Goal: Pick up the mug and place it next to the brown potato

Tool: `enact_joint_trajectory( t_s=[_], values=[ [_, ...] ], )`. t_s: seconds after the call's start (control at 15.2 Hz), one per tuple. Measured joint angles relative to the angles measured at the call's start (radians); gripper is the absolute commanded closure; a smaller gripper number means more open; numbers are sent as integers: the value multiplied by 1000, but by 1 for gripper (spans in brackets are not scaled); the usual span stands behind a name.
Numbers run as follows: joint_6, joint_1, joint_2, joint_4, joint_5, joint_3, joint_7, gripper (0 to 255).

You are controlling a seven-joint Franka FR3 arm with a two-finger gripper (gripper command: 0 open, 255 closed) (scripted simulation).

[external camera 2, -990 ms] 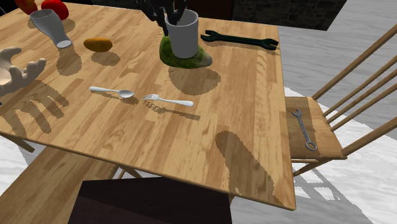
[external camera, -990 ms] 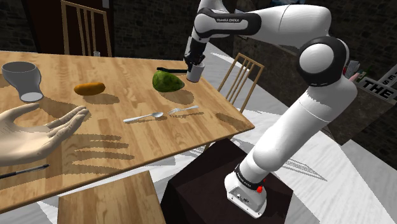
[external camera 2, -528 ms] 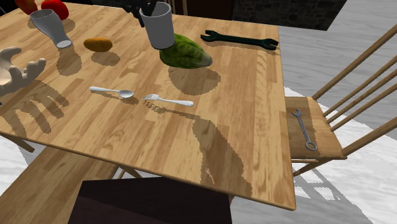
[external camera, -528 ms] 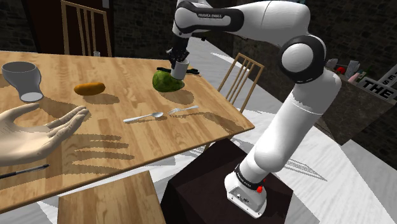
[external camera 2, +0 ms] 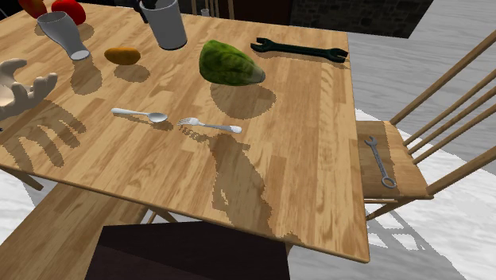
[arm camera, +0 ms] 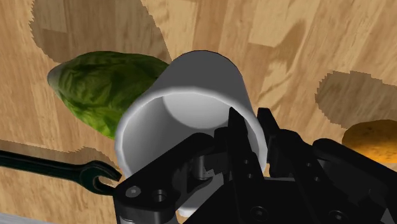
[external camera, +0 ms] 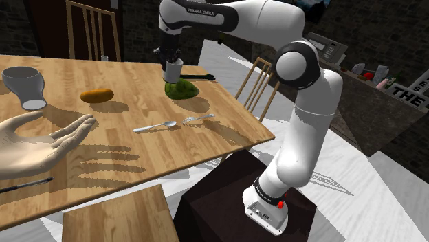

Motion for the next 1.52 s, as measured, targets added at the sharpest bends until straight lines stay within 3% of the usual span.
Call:
enact_joint_trajectory(
  t_s=[0.2, 0.59, 0.66, 1.52],
  values=[
    [-50, 29, 99, 145, -6, 12, 37, 255],
    [-246, 100, 408, 645, -20, 26, 96, 255],
    [-255, 105, 430, 674, -20, 26, 101, 255],
    [-45, 103, 368, 400, -23, 29, 127, 255]
  ],
)
